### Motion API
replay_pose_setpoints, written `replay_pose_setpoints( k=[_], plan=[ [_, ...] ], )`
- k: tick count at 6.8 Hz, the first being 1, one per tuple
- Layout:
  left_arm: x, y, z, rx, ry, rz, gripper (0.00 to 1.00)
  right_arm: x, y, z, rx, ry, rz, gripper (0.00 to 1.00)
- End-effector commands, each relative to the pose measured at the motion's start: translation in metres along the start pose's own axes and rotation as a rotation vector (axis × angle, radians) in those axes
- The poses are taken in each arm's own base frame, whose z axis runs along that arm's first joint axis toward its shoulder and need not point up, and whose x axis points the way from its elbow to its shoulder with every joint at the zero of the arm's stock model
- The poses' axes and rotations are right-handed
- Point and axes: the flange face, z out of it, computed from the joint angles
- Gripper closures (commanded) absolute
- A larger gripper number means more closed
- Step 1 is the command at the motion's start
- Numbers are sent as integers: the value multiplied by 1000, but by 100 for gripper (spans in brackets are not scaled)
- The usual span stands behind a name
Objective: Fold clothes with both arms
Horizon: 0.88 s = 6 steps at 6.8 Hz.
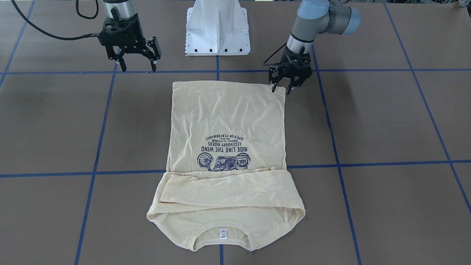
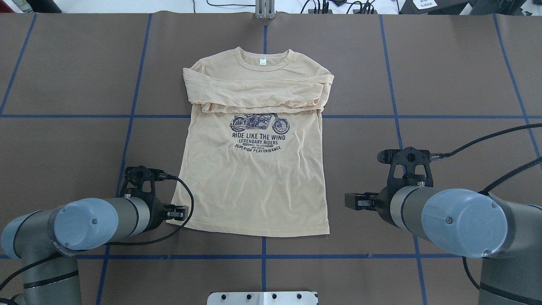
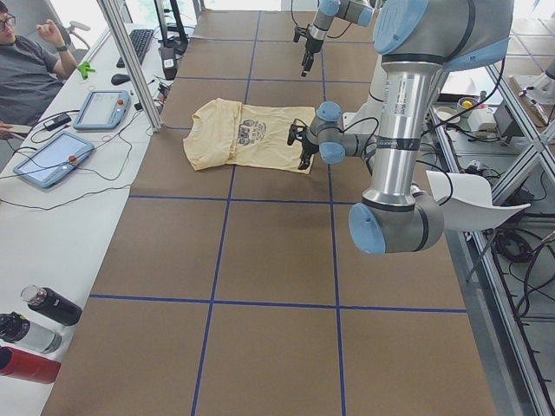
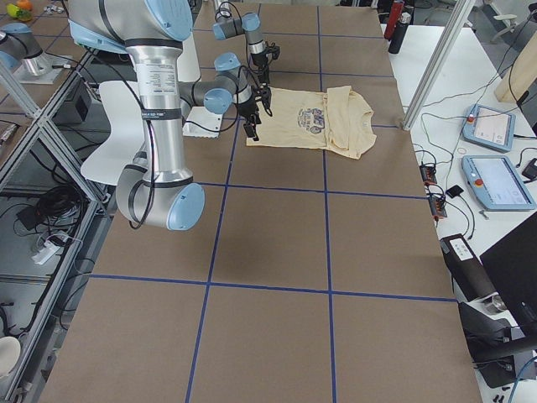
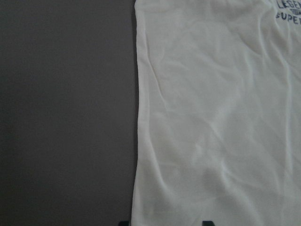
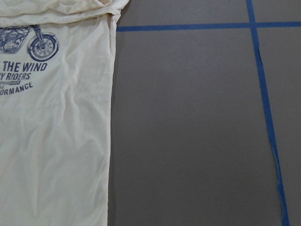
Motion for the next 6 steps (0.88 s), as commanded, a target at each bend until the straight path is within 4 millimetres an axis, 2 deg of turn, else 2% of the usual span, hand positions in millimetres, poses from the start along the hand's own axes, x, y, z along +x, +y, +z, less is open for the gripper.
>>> replay_pose_setpoints(
  k=[1, 3, 6],
  plan=[
    [-5, 2, 8, -9, -16, 0, 45, 1, 0, 0, 1, 1, 0, 0],
    [-5, 2, 10, -10, -19, -2, 48, 1, 0, 0, 1, 2, 0, 0],
    [-3, 3, 9, -12, -15, -2, 70, 1, 0, 1, 1, 3, 0, 0]
  ],
)
